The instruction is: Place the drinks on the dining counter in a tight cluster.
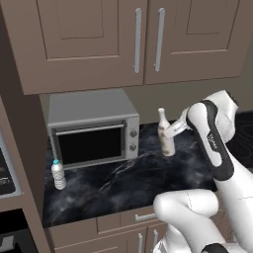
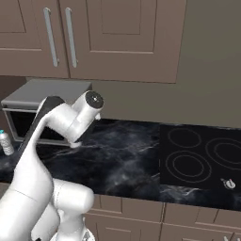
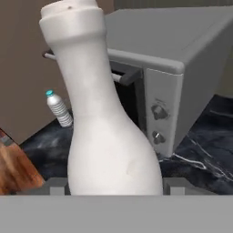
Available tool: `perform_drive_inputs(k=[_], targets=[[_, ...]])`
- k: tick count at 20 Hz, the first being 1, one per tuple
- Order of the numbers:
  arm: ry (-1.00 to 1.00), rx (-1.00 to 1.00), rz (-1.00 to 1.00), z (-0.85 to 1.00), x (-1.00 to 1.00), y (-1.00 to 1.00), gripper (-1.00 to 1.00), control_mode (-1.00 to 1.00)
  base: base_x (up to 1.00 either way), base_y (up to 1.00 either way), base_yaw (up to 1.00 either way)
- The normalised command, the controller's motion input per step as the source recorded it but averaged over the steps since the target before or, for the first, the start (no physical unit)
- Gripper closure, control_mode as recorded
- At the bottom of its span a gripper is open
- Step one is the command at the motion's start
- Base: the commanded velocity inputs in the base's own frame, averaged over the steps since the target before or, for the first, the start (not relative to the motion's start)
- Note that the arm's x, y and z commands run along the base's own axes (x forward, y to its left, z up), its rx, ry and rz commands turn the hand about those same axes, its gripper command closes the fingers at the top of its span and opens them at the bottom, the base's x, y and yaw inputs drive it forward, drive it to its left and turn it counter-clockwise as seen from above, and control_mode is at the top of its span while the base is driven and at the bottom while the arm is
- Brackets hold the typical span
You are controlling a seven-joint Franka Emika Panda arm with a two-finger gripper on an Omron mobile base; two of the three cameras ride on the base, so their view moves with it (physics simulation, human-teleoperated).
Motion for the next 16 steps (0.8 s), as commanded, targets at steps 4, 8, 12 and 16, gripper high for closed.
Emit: perform_drive_inputs(k=[4,8,12,16], targets=[[-0.2,-0.11,-0.13,0.7,-0.87,0.13,1.0,-1.0,0.0,0.0,0.0],[-0.19,-0.02,-0.17,0.63,-0.93,0.0,1.0,-1.0,0.0,0.0,0.0],[-0.1,0.0,-0.23,0.59,-0.82,-0.03,1.0,-1.0,0.0,0.0,0.0],[0.04,0.02,-0.13,0.38,-0.39,-0.11,1.0,-1.0,0.0,0.0,0.0]])
